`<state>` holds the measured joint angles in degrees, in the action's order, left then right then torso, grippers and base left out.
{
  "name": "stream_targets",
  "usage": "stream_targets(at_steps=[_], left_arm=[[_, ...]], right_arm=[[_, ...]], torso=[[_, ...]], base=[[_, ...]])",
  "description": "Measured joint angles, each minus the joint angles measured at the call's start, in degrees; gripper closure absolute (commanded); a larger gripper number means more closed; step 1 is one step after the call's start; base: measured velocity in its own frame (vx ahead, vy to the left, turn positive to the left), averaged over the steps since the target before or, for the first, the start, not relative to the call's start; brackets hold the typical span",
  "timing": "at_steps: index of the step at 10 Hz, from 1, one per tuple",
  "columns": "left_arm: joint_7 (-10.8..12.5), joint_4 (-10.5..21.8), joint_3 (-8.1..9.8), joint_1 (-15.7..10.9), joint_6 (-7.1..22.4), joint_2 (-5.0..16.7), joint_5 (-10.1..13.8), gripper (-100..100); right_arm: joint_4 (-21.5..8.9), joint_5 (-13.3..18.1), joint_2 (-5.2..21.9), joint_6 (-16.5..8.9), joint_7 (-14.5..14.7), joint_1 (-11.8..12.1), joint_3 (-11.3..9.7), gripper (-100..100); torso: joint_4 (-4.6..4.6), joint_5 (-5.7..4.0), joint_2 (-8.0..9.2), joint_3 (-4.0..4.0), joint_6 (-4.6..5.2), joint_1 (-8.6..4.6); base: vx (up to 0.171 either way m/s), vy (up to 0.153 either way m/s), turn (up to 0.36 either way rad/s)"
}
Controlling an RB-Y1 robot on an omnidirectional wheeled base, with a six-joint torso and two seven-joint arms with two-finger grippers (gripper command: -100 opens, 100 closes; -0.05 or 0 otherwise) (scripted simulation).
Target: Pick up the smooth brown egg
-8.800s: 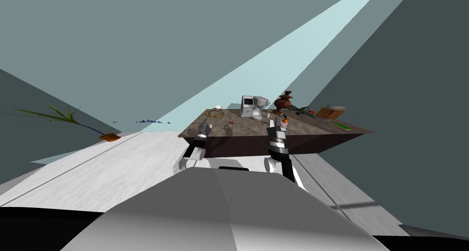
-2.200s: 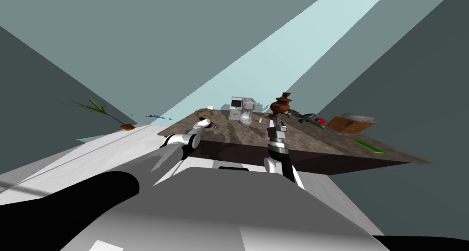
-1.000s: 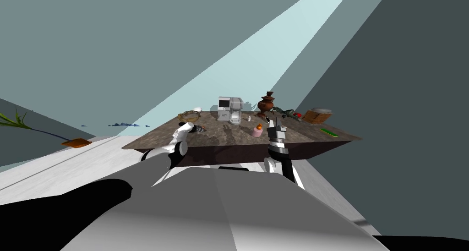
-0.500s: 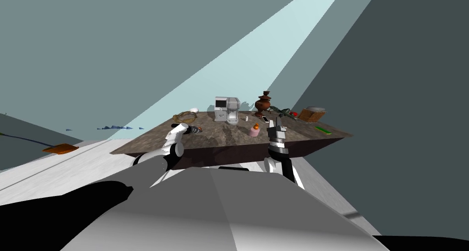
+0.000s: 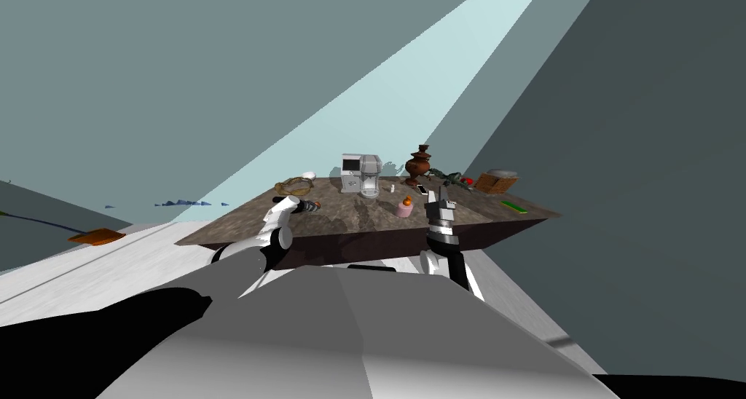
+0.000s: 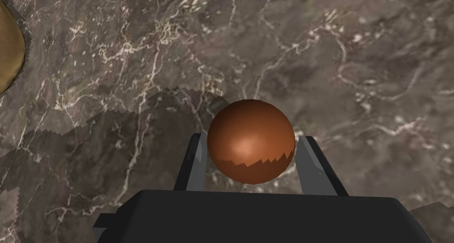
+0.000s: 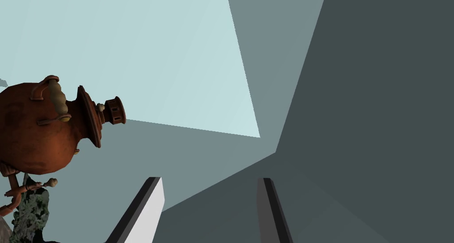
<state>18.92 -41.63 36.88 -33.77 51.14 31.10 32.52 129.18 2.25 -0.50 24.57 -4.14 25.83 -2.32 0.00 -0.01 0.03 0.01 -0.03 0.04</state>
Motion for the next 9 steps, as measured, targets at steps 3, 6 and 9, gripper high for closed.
stream_targets(at_steps=[3,6,9], left_arm=[[2.76,1.23,-3.43,-2.68,-1.39,-2.32,-0.94,100],[5.31,4.62,-7.63,-6.02,-3.12,-3.52,-0.87,100],[7.88,9.72,-12.33,-10.59,-6.63,-5.96,-1.47,100]], right_arm=[[0.00,0.00,0.01,0.00,0.00,0.00,0.01,0],[0.00,0.00,0.00,0.00,0.00,0.00,0.00,0],[0.00,0.00,0.01,0.00,0.00,0.00,0.01,0]], torso=[[0.03,0.08,0.13,0.07,-0.06,0.31],[-0.04,0.12,0.01,-0.02,-0.04,0.30],[-0.06,0.12,0.00,-0.03,-0.06,0.32]], base=[[-0.034,0.076,0.174],[-0.019,0.061,0.126],[-0.019,0.055,0.114]])
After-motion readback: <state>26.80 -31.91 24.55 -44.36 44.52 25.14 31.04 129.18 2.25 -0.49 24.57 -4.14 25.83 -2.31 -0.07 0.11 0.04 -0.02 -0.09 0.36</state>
